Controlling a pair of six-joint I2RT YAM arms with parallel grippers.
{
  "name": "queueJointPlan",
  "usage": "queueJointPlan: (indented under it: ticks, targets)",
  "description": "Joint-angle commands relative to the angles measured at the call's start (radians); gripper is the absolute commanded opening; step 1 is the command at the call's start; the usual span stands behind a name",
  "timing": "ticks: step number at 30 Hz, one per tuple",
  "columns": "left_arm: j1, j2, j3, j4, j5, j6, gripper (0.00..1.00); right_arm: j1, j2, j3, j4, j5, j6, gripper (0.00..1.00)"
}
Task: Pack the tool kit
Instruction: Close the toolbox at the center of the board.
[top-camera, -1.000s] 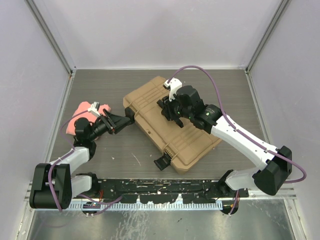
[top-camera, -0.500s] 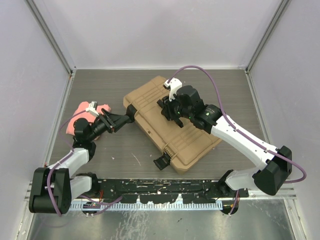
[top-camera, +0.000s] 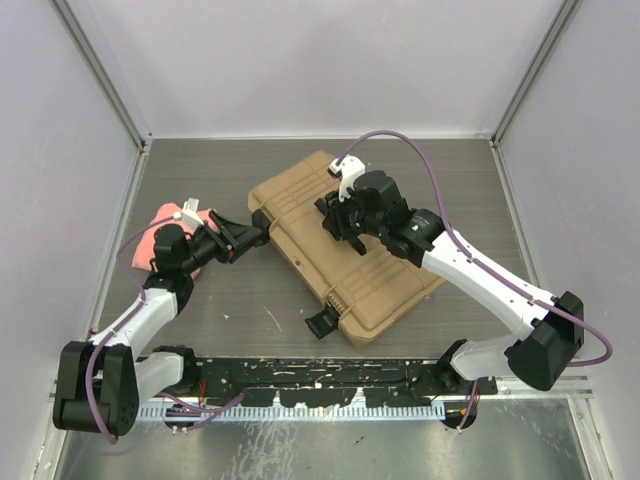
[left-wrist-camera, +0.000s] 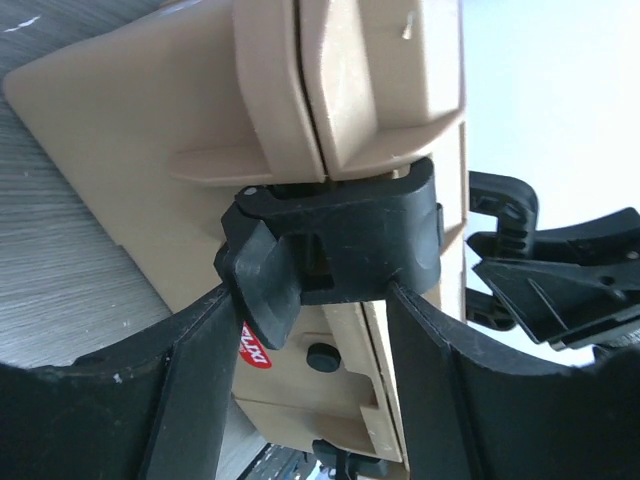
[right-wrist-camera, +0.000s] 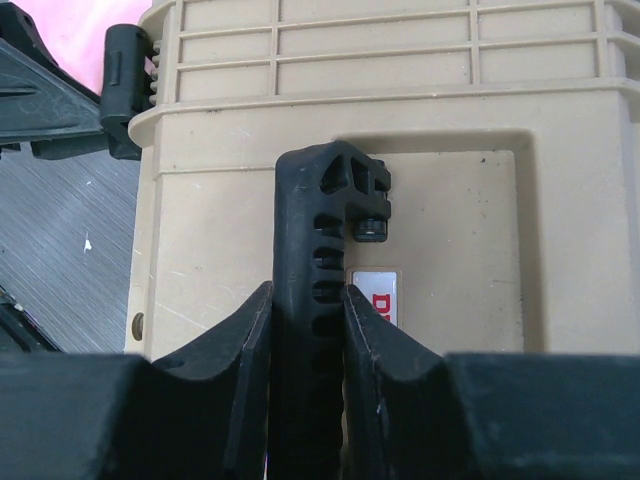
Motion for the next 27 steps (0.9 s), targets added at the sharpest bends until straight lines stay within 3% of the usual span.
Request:
queueJointPlan:
  ticks: [1,12,27]
  targets:
    - [-0.049,0.016,0.093,-0.084,-0.061,0.084,0.61,0.036,-0.004,0.005,0.109,-0.176,0.048,0.15]
    - [-0.076,0.002,0.133,-0.17,-0.118,0.114,0.71,0.036,-0.007,0.001,0.109,-0.19,0.047,0.14]
    - [-0.095,0.042,0.091,-0.228,-0.187,0.154,0.76,0.037,-0.006,-0.004,0.106,-0.177,0.044,0.14]
